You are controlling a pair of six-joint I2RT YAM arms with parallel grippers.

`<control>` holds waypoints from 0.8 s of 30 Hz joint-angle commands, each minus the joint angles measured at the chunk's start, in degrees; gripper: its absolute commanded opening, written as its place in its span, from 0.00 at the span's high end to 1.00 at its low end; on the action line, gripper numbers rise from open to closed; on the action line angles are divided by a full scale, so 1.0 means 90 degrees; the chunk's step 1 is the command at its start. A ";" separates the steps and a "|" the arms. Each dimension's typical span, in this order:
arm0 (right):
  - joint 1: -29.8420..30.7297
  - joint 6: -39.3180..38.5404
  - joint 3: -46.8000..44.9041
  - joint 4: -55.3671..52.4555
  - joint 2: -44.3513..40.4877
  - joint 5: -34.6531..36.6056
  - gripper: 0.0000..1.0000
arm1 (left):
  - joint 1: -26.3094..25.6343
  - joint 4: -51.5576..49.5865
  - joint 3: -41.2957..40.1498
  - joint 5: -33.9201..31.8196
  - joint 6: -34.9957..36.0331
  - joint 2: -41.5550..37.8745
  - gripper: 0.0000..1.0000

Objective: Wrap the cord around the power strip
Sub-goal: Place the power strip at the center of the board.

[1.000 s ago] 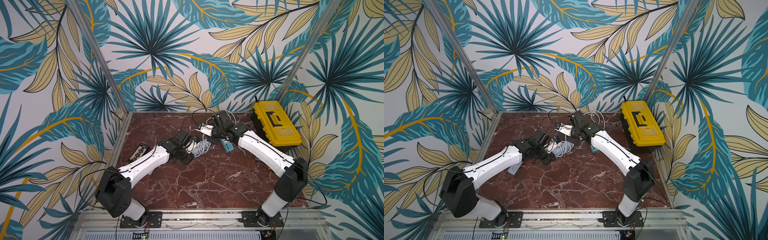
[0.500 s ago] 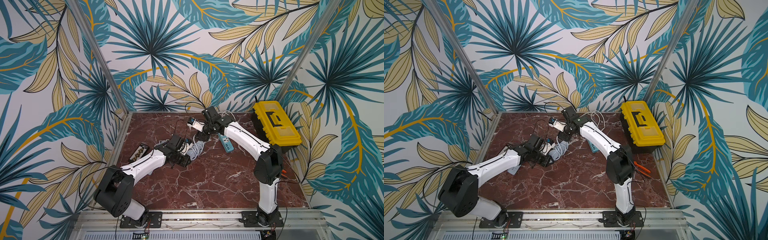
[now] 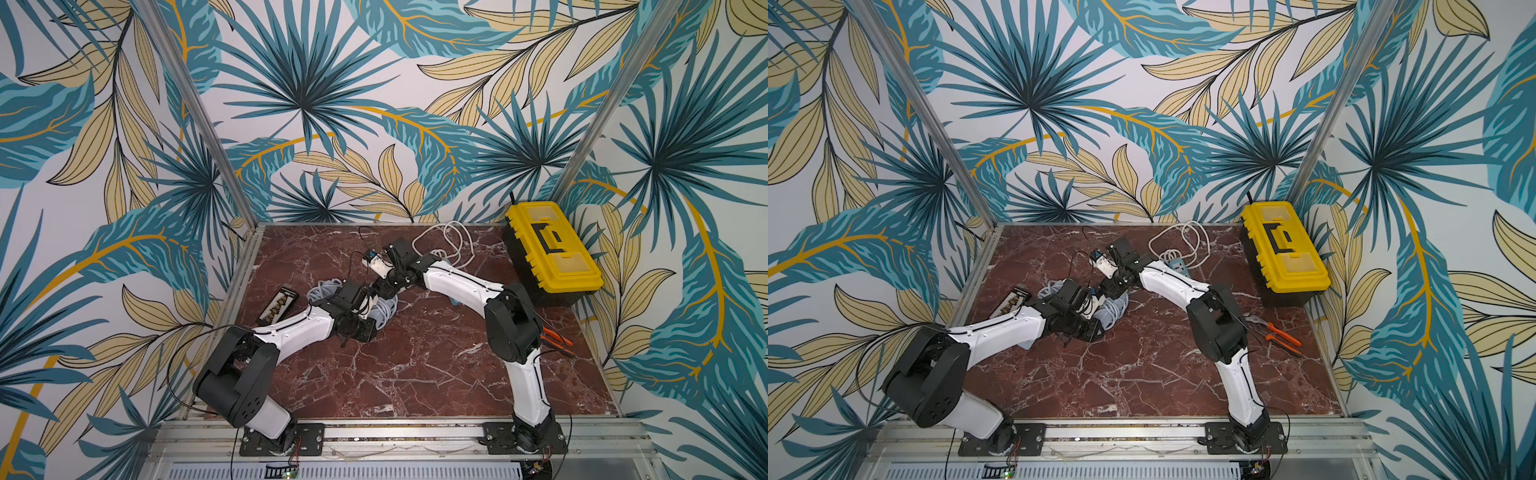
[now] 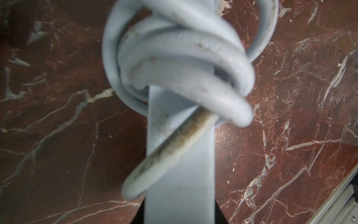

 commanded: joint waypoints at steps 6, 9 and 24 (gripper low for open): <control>0.0250 0.0514 -0.0500 0.0464 0.0176 0.0079 0.45 | -0.0005 0.0430 -0.0290 -0.0085 -0.0370 -0.0954 0.45; 0.0272 0.0536 -0.0599 0.0520 0.0110 0.0071 0.44 | 0.0045 -0.0194 -0.0110 -0.0197 -0.0393 -0.1189 0.39; 0.0236 0.0819 -0.0458 0.0688 -0.0580 -0.0085 0.27 | 0.0198 -0.0965 0.0566 -0.0437 -0.0212 -0.1920 0.39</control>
